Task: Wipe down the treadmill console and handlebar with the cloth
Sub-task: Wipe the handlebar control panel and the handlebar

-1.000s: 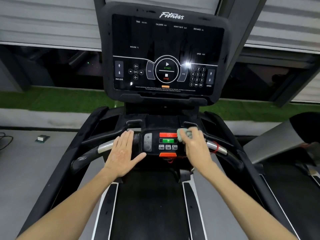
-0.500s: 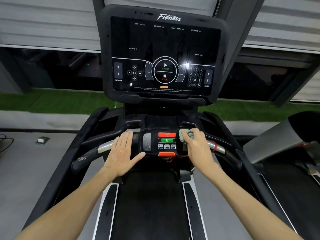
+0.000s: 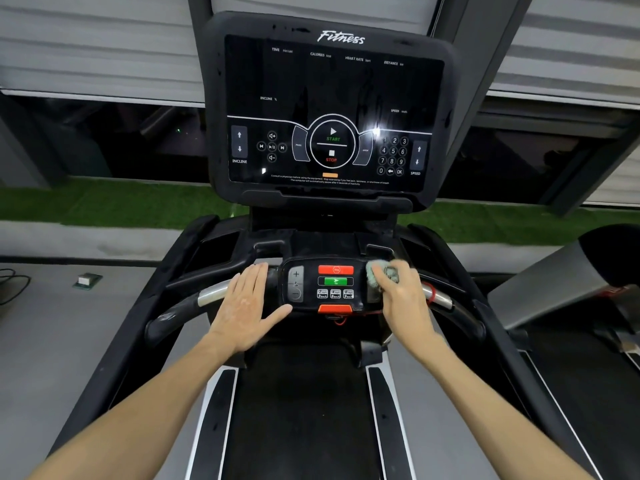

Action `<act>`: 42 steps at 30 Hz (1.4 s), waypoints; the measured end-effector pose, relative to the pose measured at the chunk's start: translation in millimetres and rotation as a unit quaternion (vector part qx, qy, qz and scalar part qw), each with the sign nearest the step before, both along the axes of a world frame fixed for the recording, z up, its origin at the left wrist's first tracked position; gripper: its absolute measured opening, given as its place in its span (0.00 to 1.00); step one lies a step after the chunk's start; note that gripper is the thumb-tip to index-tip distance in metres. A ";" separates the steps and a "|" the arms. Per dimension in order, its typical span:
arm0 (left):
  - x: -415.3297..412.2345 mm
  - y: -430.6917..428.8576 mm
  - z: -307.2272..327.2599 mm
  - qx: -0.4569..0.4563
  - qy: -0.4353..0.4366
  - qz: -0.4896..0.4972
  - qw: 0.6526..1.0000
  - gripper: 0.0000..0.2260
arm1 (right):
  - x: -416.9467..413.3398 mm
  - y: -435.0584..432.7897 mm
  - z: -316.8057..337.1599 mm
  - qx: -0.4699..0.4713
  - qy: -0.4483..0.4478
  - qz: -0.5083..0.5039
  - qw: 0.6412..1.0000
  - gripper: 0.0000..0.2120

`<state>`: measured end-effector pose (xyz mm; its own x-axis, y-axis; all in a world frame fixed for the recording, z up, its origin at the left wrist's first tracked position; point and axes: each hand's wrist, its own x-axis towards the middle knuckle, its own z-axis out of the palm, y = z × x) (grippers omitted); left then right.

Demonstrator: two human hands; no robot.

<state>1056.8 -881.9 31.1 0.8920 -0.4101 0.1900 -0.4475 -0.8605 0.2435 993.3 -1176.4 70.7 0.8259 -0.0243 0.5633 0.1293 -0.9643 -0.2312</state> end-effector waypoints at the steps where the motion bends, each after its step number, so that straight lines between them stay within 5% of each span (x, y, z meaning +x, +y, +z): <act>1: 0.3 0.3 -0.5 0.002 0.002 0.000 1.000 0.48 | -10.3 0.8 -8.6 -0.007 -0.003 0.006 1.000 0.23; 9: -0.2 0.0 -1.7 0.005 0.008 -0.004 1.000 0.49 | -54.4 6.9 -28.9 -0.009 0.056 0.015 0.998 0.27; 13: -0.6 0.8 11.9 -0.017 0.058 -0.007 0.998 0.49 | -43.8 14.2 18.5 0.208 0.079 0.005 0.975 0.22; 15: -2.5 -3.8 26.4 -0.041 0.069 -0.004 0.997 0.46 | -34.5 23.5 56.3 0.468 0.112 0.045 0.875 0.17; 18: -2.8 -22.8 61.7 -0.155 0.023 -0.004 0.988 0.33 | -24.2 41.1 94.8 0.736 0.167 0.135 0.643 0.12; 20: -3.6 -41.4 97.1 -0.263 0.033 -0.036 0.963 0.19 | -16.9 53.0 106.6 0.782 0.171 0.160 0.577 0.14; 23: -11.0 -62.3 142.2 -0.390 0.111 -0.067 0.912 0.12 | -7.1 69.8 113.7 0.808 0.168 0.180 0.535 0.17; 25: -16.7 -65.8 156.7 -0.413 0.084 -0.079 0.903 0.14 | -2.6 79.3 116.6 0.809 0.165 0.179 0.536 0.16; 29: -14.0 -63.4 156.8 -0.277 -0.041 -0.138 0.950 0.22 | 0.9 92.7 120.8 0.775 0.157 0.181 0.585 0.15; 35: -2.1 -65.7 157.9 -0.374 0.053 -0.094 0.921 0.08 | -2.5 90.8 114.9 0.719 0.147 0.149 0.663 0.16; 42: 19.1 -87.2 153.4 -0.408 0.142 -0.111 0.895 0.11 | 13.5 63.6 115.4 0.714 0.169 0.156 0.662 0.15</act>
